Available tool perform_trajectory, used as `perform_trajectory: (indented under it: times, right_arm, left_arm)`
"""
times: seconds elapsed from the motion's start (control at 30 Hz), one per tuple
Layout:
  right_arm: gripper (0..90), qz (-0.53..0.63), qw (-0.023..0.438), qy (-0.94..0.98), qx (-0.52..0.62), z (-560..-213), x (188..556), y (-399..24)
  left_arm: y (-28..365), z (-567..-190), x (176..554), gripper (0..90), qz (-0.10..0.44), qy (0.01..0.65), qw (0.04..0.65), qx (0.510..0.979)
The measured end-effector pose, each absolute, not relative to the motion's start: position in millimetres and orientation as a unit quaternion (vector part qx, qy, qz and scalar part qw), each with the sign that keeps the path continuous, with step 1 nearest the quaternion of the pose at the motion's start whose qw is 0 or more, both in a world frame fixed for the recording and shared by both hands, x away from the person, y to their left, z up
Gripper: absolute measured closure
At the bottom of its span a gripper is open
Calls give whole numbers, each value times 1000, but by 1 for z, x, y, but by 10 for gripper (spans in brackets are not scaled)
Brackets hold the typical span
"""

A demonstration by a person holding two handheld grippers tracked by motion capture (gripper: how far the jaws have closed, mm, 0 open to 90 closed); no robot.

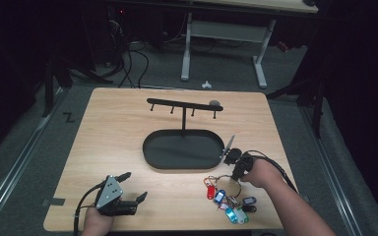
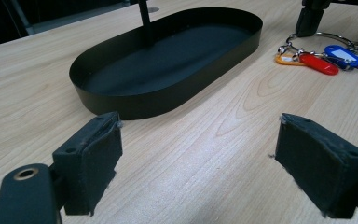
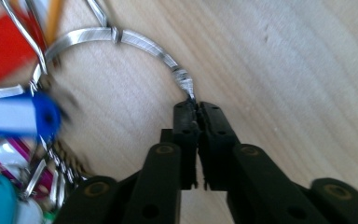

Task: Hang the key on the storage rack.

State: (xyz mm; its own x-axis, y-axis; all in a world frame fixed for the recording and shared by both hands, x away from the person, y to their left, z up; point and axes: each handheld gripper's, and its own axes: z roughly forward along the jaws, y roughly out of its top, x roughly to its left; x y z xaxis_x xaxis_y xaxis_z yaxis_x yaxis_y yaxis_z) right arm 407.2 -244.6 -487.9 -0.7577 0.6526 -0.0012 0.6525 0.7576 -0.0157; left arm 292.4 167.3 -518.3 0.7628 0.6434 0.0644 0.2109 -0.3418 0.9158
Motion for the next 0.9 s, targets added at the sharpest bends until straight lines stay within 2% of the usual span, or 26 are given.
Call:
perform_trajectory:
  times: [0.23, 0.53, 0.9]
  right_arm:
    - [862, 20, 3, -928, -371, -487, 401, -254]
    - [788, 11, -5, -930, -367, -488, 403, -254]
    - [826, 9, 2, -933, -360, -488, 404, -254]
  left_arm:
    - [167, -519, 292, 150, 212, 269, 504, 793]
    - [167, -519, 292, 151, 212, 269, 503, 794]
    - [170, -519, 289, 150, 212, 269, 503, 794]
